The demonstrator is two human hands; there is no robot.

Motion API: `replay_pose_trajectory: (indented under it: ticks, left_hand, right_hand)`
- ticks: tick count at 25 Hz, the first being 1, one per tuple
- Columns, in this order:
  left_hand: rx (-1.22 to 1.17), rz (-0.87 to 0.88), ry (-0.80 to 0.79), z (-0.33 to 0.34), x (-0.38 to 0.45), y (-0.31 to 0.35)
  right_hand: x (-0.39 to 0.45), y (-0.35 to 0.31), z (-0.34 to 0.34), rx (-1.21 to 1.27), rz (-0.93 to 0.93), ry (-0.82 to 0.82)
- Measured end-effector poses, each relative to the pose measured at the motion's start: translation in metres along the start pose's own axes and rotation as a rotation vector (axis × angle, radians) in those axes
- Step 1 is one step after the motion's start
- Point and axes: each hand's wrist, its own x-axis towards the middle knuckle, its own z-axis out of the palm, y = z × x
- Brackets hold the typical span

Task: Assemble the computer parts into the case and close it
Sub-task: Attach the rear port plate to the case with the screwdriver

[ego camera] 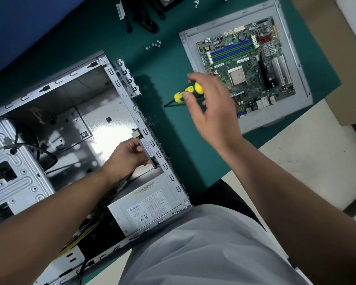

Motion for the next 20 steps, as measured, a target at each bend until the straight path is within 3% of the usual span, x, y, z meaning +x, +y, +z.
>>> replay_pose_trajectory:
  ticks: [2,5,14,20]
  left_hand:
    - [-0.005,0.003,0.004,0.002,-0.001,0.002]
    - [-0.008,0.004,-0.003,0.003,-0.001,0.003]
    - [-0.016,0.013,-0.009,0.001,0.001,0.002]
    - [-0.019,-0.007,-0.017,0.003,0.003,-0.001]
  right_hand:
    - [0.003,-0.003,0.003,-0.033,-0.047,-0.057]
    - [0.003,-0.005,0.01,0.02,0.075,-0.137]
    - [-0.024,0.042,0.005,0.495,0.711,-0.03]
    - [-0.041,0.054,0.013,0.626,0.866,0.002]
